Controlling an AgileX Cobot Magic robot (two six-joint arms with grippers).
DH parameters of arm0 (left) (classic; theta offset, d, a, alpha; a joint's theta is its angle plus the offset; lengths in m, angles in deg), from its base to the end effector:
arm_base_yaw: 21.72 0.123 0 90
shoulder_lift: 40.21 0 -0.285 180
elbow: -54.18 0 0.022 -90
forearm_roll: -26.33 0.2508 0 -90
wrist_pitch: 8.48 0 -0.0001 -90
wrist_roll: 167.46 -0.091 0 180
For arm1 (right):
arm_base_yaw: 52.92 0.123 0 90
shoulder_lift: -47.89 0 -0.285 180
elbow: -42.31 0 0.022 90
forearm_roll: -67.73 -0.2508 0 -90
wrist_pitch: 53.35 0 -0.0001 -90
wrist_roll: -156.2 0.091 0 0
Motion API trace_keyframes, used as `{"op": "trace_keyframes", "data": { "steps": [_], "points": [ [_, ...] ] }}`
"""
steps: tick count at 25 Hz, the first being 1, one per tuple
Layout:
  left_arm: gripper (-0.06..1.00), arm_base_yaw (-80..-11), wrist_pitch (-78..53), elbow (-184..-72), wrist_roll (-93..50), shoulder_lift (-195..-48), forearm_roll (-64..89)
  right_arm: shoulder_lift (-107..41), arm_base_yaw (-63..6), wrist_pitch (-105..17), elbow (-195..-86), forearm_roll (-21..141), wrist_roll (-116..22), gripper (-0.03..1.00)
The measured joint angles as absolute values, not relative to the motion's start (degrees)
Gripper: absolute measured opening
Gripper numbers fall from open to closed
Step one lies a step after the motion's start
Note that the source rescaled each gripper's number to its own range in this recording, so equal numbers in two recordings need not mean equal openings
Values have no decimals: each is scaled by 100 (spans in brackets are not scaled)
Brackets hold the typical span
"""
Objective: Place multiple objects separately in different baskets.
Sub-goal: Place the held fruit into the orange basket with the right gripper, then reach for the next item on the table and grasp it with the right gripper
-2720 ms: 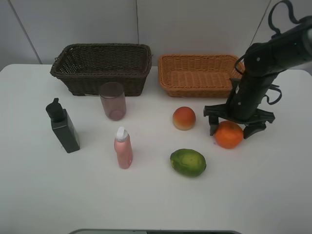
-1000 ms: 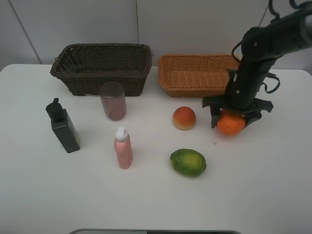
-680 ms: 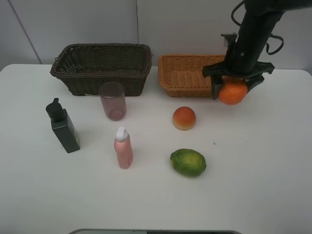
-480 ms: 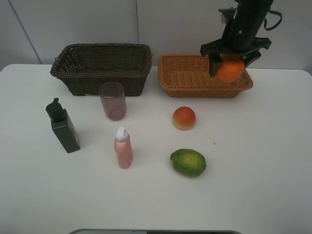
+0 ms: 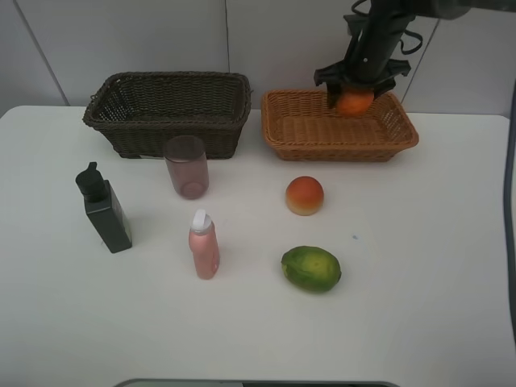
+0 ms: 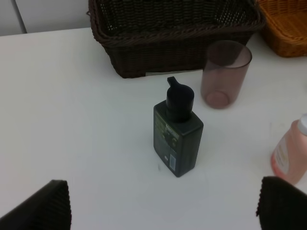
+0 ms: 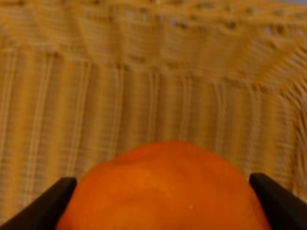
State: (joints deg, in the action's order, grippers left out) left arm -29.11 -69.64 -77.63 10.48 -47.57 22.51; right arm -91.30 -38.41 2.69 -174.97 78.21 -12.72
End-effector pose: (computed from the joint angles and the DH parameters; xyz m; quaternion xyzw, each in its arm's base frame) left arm -0.0078 -0.0044 0.2787 0.0717 0.8478 -0.0576 0.5222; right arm 0.4875 0.1120 0.1959 -0.0648 0.9759 -0.0398 0.2043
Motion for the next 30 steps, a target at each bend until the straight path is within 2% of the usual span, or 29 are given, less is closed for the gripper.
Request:
{"op": "trace_keyframes", "data": {
  "steps": [16, 18, 21, 23, 25, 30],
  "points": [
    [100, -2911, -6964, -7763, 1048, -4757, 2246, -9756, -3875, -371, -17515, 7767, -1272, 30],
    [100, -2911, -6964, -7763, 1048, -4757, 2246, -9763, -3875, -371, -17515, 7772, -1272, 39],
    [100, -2911, -6964, -7763, 1048, -4757, 2246, -9763, -3875, -371, -17515, 7772, -1272, 70],
    [100, -2911, -6964, -7763, 1048, -4757, 2246, -9763, -3875, -371, -17515, 7772, -1272, 83],
    [100, -2911, -6964, -7763, 1048, -4757, 2246, -9763, -3875, -371, -17515, 7772, -1272, 89],
    [100, -2911, -6964, -7763, 1048, -4757, 2246, -9490, -3856, -278, -17515, 7772, -1272, 92]
  ]
}}
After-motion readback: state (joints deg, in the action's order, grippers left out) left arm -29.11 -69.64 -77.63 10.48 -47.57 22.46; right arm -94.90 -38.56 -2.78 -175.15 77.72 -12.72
